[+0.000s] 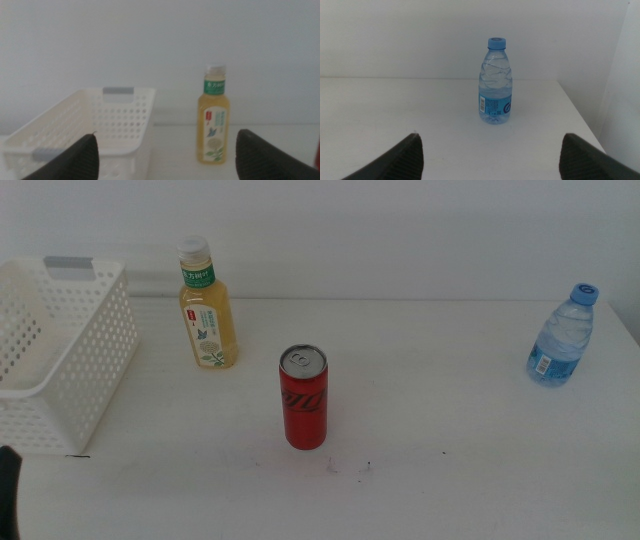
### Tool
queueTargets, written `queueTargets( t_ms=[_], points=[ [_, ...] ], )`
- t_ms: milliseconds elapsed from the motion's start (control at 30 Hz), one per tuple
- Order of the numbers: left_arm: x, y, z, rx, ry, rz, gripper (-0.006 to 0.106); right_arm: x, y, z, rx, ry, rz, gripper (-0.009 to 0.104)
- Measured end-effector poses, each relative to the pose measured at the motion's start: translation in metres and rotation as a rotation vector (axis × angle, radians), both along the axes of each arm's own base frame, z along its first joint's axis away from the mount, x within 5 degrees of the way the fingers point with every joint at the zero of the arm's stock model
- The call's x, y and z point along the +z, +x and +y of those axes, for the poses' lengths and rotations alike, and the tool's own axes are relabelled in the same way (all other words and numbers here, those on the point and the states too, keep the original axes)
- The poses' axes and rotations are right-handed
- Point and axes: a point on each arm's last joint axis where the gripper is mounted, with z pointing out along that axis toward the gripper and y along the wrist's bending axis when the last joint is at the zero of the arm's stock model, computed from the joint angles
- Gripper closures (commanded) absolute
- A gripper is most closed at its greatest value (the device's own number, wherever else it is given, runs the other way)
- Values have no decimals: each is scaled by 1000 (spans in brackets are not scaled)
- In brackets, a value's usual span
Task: Use arms to grab the bottles and put them into the dustbin to the left of the table.
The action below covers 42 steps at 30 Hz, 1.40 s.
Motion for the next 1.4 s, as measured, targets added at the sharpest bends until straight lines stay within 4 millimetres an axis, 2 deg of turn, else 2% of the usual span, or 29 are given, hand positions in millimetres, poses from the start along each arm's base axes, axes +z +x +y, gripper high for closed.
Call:
queueTargets(
  t_ms=[200,400,567,700,867,1067,1400],
  points=[
    [0,21,-13,-162,-25,69,7,0,0,0,0,0,0,3],
    [-1,49,-40,-346,-15,63,7,0,0,0,0,0,0,3],
    [-17,66,-65,-459,17,105,7,0,0,0,0,0,0,3],
    [-33,74,-78,-504,51,157,7,0,0,0,0,0,0,3],
    [-55,81,-88,-557,61,255,7,0,0,0,0,0,0,3],
    [-72,85,-94,-583,74,310,7,0,0,0,0,0,0,3],
    [-74,84,-95,-603,80,319,7,0,0,0,0,0,0,3]
  ],
)
